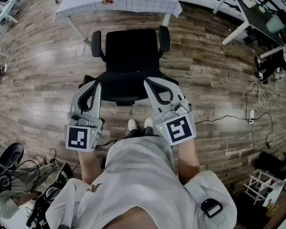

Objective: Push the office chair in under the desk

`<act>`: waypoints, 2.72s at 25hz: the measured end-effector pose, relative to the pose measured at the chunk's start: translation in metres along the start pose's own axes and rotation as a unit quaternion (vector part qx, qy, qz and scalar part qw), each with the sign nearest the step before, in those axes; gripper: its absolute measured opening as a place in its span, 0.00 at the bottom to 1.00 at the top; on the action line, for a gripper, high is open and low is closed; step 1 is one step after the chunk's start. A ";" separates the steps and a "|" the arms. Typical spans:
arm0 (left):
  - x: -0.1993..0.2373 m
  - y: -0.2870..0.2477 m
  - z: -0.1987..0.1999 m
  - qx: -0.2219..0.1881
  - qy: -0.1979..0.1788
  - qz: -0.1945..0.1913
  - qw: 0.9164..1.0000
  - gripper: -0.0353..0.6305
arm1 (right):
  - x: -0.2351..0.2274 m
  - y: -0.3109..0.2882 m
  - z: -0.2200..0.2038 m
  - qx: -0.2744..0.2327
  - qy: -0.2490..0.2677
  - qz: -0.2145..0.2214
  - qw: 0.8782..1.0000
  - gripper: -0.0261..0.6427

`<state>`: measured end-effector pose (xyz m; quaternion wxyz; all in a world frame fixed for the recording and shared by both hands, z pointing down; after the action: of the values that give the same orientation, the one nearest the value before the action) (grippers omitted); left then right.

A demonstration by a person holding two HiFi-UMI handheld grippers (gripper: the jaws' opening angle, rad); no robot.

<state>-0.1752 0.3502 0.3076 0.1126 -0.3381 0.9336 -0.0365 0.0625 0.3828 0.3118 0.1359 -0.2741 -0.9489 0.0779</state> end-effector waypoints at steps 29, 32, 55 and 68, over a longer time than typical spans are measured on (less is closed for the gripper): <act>0.006 0.016 0.010 -0.004 -0.071 -0.032 0.997 0.22 | -0.005 0.011 0.009 -0.014 0.042 0.009 0.999 0.07; 0.003 0.018 0.008 0.007 -0.085 -0.048 0.995 0.28 | -0.003 0.011 0.007 -0.005 0.054 0.022 0.998 0.19; -0.011 0.008 -0.023 0.106 -0.154 -0.152 0.971 0.65 | 0.016 0.003 -0.017 0.090 0.154 0.141 0.974 0.58; -0.015 -0.006 -0.037 0.117 -0.175 -0.148 0.966 0.62 | 0.024 -0.020 -0.040 0.130 0.181 0.157 0.962 0.62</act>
<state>-0.1691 0.3553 0.3475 0.3064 -0.4584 0.8280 -0.1022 0.0451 0.3823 0.3592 0.3262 -0.4093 -0.8349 0.1704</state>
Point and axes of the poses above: the fingertips, and each gripper's own axes: y backward along the fingers, x to its left, z out of its top, the point moved 9 cm from there along y, backward along the fingers, and after that the axes turned 7 degrees about x, right-handed, at the moved point
